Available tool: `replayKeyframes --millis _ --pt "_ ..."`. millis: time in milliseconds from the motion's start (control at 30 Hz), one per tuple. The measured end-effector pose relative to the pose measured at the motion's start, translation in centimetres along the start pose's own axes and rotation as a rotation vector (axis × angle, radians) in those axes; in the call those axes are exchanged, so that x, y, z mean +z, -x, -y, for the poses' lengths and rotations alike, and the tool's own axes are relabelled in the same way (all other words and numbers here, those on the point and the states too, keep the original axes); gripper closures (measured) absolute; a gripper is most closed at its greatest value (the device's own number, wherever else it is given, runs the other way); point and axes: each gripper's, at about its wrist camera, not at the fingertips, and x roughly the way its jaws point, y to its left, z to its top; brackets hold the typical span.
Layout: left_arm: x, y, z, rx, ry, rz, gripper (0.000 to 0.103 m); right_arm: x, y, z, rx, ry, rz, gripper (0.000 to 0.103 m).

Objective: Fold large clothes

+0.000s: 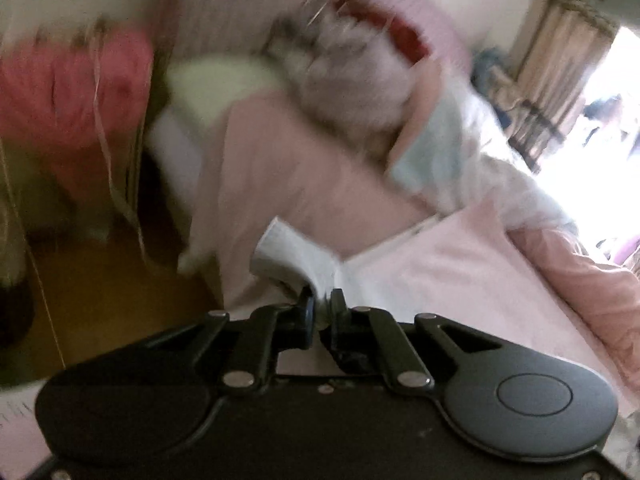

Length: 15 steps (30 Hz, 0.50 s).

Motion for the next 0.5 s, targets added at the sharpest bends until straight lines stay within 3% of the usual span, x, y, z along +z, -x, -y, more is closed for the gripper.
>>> replayKeyframes --millis 167,267,367,500 --pt "-1.3 3.6 8.8 -0.015 -0.251 0.107 0.098 0.3 -1.8 1.8 -0.114 0.014 0.03 0.02" --pt "-3.4 4.8 14.9 -0.085 -0.374 0.128 0.098 0.5 -2.6 3.7 -0.159 -0.042 0.013 0.02" --pt "-6.4 5.3 21.3 -0.16 -0.474 0.127 0.098 0.1 -2.8 5.3 -0.13 -0.141 -0.009 0.02" --pt "-12.5 7.4 29.9 -0.311 -0.572 0.111 0.098 0.1 -3.3 5.4 -0.12 -0.148 -0.006 0.02"
